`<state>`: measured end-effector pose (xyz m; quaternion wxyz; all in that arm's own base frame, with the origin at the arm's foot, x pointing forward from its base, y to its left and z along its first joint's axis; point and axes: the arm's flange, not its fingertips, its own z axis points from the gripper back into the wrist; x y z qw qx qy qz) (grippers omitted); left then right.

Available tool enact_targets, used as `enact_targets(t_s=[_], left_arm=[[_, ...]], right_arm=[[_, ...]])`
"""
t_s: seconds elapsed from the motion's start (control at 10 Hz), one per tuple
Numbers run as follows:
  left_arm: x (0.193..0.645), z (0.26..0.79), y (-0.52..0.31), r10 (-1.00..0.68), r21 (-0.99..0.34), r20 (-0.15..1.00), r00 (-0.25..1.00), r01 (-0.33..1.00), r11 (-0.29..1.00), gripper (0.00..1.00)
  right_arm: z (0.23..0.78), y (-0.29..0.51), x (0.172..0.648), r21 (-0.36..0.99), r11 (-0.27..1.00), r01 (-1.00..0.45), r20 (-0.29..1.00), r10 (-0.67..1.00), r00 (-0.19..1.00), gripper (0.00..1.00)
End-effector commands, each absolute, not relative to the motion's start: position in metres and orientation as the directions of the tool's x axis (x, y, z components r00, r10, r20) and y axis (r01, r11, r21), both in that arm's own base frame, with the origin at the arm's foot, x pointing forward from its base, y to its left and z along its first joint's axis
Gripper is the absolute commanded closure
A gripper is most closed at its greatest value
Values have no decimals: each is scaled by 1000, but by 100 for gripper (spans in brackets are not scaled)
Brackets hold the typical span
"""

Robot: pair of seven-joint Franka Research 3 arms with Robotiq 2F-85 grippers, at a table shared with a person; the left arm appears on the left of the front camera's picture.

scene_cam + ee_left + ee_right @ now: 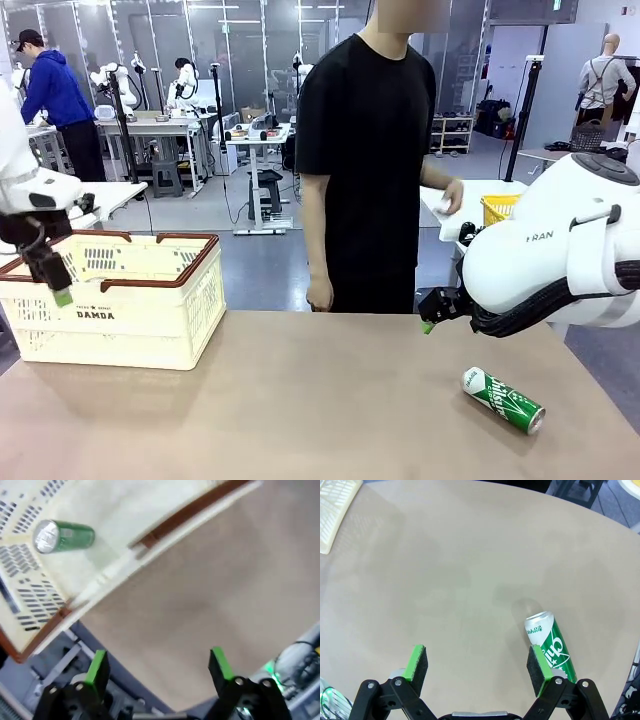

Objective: Place the drinks into the Shopping basket.
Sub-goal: Pick up one drink and place it into the Shopping basket.

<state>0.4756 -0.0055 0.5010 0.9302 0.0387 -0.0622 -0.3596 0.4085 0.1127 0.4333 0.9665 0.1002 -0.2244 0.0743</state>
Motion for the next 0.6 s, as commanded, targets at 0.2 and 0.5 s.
enact_targets(t_s=[0.2,0.5], left_arm=[[438,460,-5,-679,52,101,727,677,734,0],[438,455,-7,-677,38,72,732,676,736,0]], right_arm=[[433,112,409,163,968,-190,449,99,888,0],[433,112,409,163,968,-190,449,99,888,0]])
